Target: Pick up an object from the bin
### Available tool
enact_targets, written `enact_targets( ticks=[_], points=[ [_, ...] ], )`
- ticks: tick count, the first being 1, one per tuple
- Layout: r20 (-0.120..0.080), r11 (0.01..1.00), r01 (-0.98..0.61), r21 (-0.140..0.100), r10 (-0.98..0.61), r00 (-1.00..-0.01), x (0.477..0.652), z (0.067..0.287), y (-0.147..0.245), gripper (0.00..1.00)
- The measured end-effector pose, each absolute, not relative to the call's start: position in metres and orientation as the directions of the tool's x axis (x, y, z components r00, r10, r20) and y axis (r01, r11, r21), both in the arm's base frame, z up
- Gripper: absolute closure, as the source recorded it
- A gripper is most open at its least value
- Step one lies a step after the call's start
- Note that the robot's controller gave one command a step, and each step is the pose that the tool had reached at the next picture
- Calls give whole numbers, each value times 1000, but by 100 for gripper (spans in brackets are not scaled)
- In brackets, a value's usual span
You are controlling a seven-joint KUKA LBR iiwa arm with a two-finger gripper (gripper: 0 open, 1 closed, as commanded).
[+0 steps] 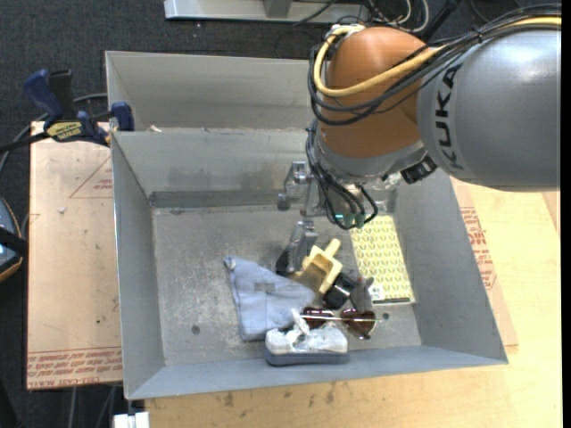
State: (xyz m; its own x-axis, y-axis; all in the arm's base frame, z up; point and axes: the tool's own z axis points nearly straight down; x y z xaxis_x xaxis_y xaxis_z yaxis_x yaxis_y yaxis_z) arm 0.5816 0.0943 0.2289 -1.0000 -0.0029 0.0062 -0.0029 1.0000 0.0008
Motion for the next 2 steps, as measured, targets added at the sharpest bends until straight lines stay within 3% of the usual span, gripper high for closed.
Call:
enact_targets(
  ticks=[1, 2],
  points=[
    [-1, 1000, -1, 1, -1, -1000, 583, 233, 94, 0],
    [-8, 1000, 9, 2, 9, -1000, 589, 181, 114, 0]
  ],
)
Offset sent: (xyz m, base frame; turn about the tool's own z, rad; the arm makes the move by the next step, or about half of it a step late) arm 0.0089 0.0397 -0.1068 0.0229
